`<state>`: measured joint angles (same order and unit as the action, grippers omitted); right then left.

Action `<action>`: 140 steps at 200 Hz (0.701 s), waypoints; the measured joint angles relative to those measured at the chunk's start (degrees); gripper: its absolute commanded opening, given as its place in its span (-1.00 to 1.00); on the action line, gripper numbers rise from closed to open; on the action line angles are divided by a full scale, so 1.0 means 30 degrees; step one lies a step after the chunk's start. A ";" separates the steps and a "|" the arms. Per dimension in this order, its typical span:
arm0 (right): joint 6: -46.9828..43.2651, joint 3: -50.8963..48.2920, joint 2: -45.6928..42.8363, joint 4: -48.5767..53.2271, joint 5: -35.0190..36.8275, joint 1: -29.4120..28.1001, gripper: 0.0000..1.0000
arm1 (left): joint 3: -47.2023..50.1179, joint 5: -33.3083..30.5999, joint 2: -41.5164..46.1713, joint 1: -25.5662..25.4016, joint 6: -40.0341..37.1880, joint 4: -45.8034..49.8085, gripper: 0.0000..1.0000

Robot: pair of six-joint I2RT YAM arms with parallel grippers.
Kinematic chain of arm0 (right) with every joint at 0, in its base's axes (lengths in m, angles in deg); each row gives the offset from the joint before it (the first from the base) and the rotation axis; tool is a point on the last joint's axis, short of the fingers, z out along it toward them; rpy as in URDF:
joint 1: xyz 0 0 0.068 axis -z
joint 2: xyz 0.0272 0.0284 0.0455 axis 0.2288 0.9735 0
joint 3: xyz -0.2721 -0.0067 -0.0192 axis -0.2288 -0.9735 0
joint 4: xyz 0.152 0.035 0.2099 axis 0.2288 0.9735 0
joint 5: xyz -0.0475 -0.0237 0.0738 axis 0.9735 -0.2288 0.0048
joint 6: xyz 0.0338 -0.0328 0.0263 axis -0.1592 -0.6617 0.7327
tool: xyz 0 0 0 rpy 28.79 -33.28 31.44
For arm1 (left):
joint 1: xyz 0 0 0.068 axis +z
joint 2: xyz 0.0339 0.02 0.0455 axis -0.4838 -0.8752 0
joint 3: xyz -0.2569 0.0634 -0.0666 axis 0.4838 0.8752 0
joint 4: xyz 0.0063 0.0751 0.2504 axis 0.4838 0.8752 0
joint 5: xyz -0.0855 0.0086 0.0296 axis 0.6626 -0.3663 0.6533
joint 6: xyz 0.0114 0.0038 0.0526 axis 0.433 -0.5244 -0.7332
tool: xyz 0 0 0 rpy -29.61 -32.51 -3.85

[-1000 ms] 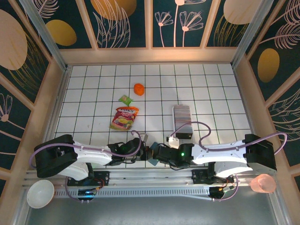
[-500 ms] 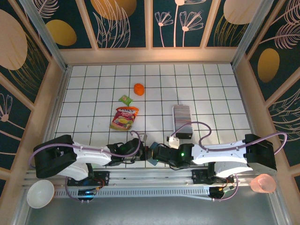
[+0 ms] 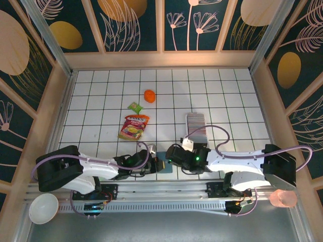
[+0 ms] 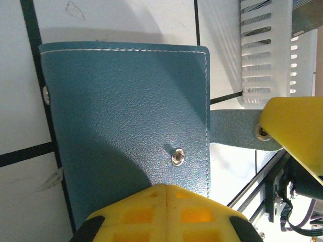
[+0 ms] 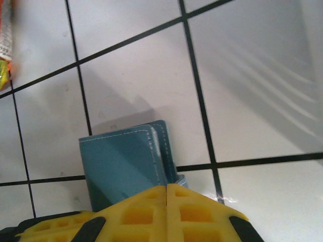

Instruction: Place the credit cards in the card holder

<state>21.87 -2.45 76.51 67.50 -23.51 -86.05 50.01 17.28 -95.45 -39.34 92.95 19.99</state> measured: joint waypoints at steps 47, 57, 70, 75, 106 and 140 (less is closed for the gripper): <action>-0.1472 -0.0386 0.0444 -0.1574 -0.0503 0.0051 -1.00 | 0.0095 -0.0073 -0.0474 0.0000 0.0729 -0.0933 -0.97; -0.1588 -0.0466 0.0576 -0.1843 -0.0634 0.0066 -1.00 | 0.0255 -0.0109 -0.0488 0.0000 0.0896 -0.1246 -0.99; -0.1741 -0.0561 0.0787 -0.2346 -0.0852 0.0124 -1.00 | 0.0452 -0.0102 -0.0510 0.0000 0.1064 -0.1639 -1.00; -0.1829 -0.0590 0.0874 -0.2514 -0.0940 0.0138 -1.00 | 0.0525 -0.0102 -0.0510 0.0000 0.1093 -0.1778 -1.00; -0.1974 -0.0612 0.1596 -0.3395 -0.1348 0.0131 -1.00 | 0.0772 -0.0168 -0.0525 0.0000 0.1311 -0.2259 -1.00; -0.1974 -0.0634 0.1931 -0.3898 -0.1603 0.0131 -1.00 | 0.0882 -0.0182 -0.0525 0.0000 0.1355 -0.2455 -1.00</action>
<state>15.94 -4.35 82.30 55.81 -28.32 -85.65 52.65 16.73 -97.02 -39.34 97.02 12.62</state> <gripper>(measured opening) 0.046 0.039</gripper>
